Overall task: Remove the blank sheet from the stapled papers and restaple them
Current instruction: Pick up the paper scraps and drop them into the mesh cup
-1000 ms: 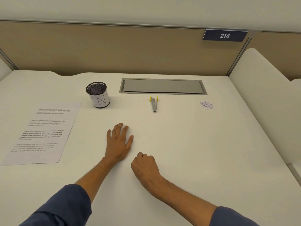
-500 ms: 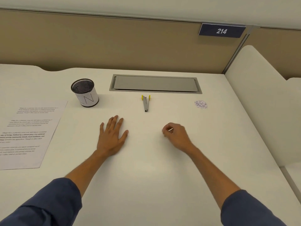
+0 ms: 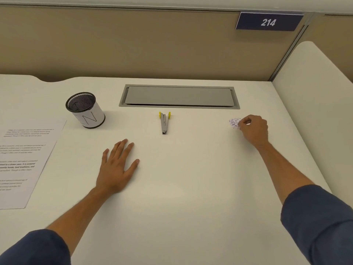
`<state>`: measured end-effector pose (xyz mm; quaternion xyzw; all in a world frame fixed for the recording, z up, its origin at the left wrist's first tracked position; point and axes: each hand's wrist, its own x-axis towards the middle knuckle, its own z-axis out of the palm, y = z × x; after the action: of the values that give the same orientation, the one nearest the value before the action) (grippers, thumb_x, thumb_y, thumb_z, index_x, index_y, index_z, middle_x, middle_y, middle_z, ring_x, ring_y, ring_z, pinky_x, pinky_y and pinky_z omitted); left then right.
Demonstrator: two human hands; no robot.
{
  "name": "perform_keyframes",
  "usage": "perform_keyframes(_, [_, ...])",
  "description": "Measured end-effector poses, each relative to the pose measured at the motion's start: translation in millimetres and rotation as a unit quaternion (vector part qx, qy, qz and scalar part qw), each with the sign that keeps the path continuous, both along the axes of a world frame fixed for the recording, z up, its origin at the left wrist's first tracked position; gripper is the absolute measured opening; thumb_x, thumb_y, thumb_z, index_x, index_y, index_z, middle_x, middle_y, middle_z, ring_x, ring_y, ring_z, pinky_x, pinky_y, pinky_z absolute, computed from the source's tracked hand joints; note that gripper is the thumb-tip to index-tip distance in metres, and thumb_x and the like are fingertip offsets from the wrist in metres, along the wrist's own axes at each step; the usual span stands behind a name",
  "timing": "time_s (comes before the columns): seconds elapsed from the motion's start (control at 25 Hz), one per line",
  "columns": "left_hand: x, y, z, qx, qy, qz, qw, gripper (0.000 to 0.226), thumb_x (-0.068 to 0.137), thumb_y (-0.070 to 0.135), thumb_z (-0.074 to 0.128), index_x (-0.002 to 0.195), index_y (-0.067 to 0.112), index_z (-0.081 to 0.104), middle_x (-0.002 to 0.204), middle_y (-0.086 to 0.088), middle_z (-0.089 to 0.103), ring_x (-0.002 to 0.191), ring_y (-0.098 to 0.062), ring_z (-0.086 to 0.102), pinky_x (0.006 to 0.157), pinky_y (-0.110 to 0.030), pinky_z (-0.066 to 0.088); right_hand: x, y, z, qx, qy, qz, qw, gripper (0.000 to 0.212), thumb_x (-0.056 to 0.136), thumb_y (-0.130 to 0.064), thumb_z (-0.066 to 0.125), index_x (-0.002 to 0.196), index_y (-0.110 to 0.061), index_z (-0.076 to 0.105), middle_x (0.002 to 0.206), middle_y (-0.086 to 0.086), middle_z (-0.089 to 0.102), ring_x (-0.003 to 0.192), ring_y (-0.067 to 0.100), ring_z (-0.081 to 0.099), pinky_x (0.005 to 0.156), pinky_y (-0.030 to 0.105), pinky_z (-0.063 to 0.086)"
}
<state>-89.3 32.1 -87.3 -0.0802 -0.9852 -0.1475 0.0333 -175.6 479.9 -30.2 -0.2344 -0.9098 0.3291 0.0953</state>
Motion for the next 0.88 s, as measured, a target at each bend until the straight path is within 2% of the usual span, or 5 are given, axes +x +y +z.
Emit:
perform_keyframes(0.24, [-1, 1, -1, -0.007, 0.002, 0.002, 1.000, 0.065, 0.093, 0.059, 0.024, 0.151, 0.030, 0.027, 0.161, 0.008, 0.019, 0.148, -0.011, 0.011, 0.120, -0.042, 0.006, -20, 12, 3, 0.069, 0.016, 0.046, 0.996, 0.016, 0.081, -0.008, 0.057, 0.090, -0.011, 0.070, 0.091, 0.011, 0.072, 0.089, 0.030, 0.065, 0.075, 0.031, 0.048])
perform_keyframes(0.44, [-2, 1, 1, -0.004, 0.000, 0.003, 1.000, 0.064, 0.093, 0.058, 0.024, 0.150, 0.030, 0.027, 0.161, 0.008, 0.019, 0.148, -0.011, 0.012, 0.120, -0.042, 0.006, -28, 13, 10, 0.247, -0.095, 0.135, 0.955, 0.035, 0.086, -0.034, 0.061, 0.117, -0.018, 0.065, 0.118, 0.009, 0.066, 0.107, 0.035, 0.060, 0.087, 0.037, 0.044])
perform_keyframes(0.52, [-2, 1, 1, -0.004, -0.002, 0.003, 1.000, 0.064, 0.093, 0.058, 0.025, 0.151, 0.031, 0.027, 0.161, 0.008, 0.019, 0.148, -0.011, 0.011, 0.120, -0.042, 0.006, -31, 15, 11, 0.290, -0.148, 0.179, 0.928, 0.039, 0.086, -0.044, 0.060, 0.117, -0.021, 0.064, 0.122, 0.008, 0.063, 0.109, 0.034, 0.059, 0.087, 0.038, 0.042])
perform_keyframes(0.64, [-1, 1, 1, -0.001, -0.002, 0.004, 1.000, 0.064, 0.093, 0.058, 0.025, 0.151, 0.031, 0.026, 0.161, 0.009, 0.018, 0.149, -0.010, 0.011, 0.120, -0.042, 0.006, -36, 17, 13, 0.323, -0.180, 0.213, 0.904, 0.039, 0.090, -0.042, 0.056, 0.124, -0.025, 0.060, 0.128, 0.006, 0.058, 0.114, 0.032, 0.056, 0.090, 0.039, 0.042])
perform_keyframes(0.88, [-1, 1, 0, -0.001, 0.002, 0.003, 1.000, 0.064, 0.093, 0.058, 0.025, 0.150, 0.031, 0.028, 0.161, 0.008, 0.019, 0.148, -0.011, 0.012, 0.120, -0.042, 0.007, -44, 13, 13, 0.308, -0.159, 0.257, 0.902, 0.020, 0.087, -0.022, 0.064, 0.104, -0.016, 0.073, 0.104, 0.014, 0.069, 0.090, 0.035, 0.062, 0.076, 0.035, 0.045])
